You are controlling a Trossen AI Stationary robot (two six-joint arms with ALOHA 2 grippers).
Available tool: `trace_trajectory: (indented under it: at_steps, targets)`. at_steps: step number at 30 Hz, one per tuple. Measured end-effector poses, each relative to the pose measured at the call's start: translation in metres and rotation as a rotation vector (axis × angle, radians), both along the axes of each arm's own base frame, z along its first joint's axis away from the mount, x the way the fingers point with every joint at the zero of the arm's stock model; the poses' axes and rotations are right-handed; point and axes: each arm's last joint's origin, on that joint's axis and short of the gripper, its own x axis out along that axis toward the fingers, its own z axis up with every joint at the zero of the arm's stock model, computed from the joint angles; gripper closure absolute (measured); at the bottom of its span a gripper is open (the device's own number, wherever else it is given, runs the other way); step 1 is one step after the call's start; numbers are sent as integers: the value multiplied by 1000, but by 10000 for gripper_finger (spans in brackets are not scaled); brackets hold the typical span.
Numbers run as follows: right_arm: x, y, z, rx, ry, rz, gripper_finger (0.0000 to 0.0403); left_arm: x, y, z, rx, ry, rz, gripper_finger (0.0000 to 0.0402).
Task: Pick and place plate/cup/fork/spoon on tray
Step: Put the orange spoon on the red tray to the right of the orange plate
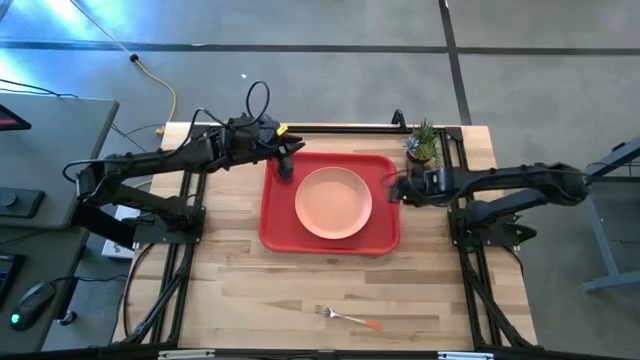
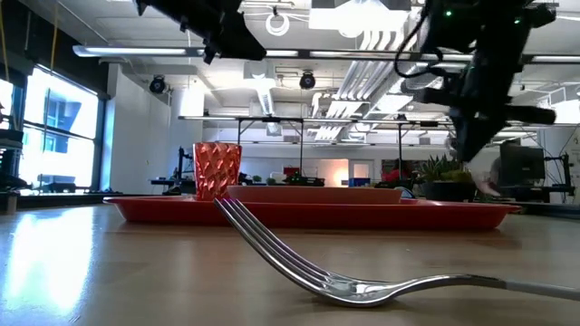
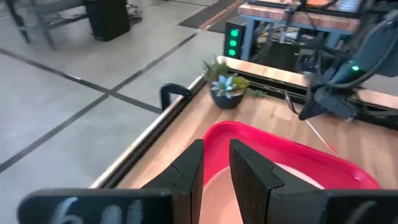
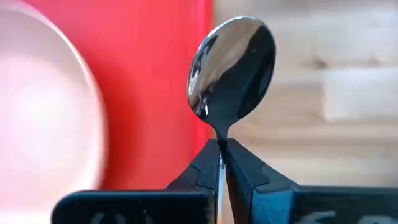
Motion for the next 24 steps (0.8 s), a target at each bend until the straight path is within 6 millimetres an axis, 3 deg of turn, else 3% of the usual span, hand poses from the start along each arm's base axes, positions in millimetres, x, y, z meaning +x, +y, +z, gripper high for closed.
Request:
trace_trajectory:
  at_steps: [9,16,24]
  targets:
    - [38,-37,-28,21,-74,68,401,-1,2,1,-1,-12,19,337]
    - [46,-44,-64,141,76,170,402,1,-8,1,-30,-10,-12,337]
    - [46,-45,-65,110,96,163,370,3,-19,-4,-45,42,-53,337]
